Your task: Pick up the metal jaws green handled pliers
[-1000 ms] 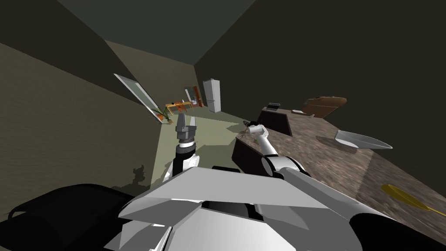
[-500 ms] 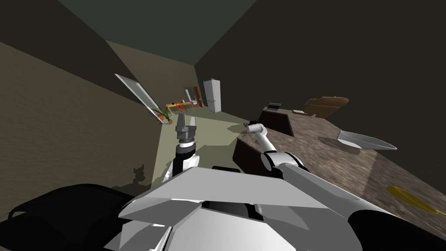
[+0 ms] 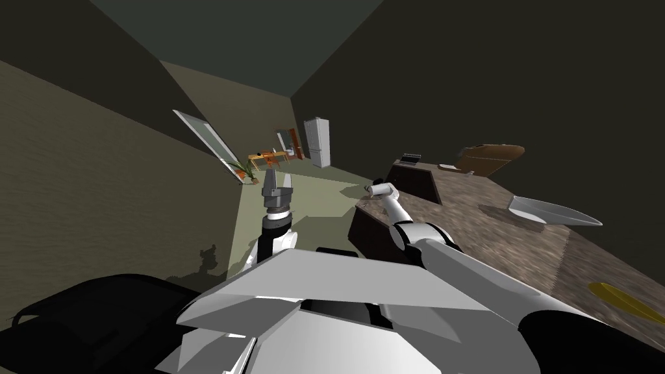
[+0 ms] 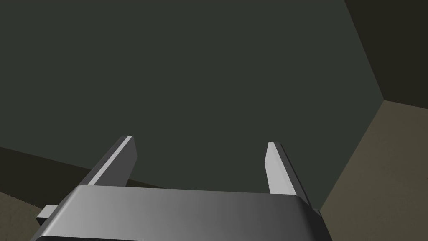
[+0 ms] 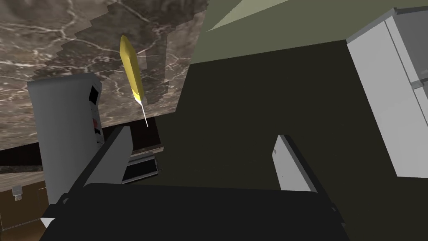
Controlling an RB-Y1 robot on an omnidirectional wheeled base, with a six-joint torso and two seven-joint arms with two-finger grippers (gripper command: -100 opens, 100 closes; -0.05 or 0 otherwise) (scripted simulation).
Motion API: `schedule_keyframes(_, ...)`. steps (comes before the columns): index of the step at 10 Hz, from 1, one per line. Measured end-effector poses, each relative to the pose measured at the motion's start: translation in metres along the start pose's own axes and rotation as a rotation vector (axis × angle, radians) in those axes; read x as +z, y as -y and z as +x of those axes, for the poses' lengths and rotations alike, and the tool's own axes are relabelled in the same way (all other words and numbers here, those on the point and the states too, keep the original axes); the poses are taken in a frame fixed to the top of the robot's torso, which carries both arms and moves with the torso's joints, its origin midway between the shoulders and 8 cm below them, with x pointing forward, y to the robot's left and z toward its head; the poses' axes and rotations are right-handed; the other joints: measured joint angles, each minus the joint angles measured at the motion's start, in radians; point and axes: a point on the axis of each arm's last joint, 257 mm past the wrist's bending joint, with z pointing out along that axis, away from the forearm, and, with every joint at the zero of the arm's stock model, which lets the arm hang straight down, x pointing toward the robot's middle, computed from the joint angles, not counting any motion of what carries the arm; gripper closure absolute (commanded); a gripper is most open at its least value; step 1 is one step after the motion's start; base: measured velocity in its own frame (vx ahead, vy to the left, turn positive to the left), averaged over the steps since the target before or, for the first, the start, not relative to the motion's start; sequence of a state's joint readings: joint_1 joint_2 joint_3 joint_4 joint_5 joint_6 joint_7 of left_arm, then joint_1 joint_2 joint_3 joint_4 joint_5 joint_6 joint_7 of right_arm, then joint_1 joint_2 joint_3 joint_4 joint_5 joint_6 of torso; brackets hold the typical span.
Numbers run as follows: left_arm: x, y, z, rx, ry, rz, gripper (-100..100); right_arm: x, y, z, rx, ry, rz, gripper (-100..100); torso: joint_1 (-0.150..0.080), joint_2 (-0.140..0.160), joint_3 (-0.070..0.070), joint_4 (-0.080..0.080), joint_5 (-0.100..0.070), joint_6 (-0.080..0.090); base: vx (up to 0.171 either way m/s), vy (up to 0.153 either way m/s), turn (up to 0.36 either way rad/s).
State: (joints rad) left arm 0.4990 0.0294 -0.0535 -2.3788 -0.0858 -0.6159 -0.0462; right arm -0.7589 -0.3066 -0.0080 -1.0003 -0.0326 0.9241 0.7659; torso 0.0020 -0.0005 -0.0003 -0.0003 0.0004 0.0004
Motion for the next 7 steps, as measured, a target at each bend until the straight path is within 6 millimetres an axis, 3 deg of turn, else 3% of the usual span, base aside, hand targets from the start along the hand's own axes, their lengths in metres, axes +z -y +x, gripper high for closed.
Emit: schedule_keyframes(7,0.0,0.0,0.0,0.0,0.0,0.0,0,0.012,0.05,0.026,-0.039,-0.141,0.164,-100,0.002,-0.001,-0.001,0.0,0.0,0.0,0.014,0.045,0.014)
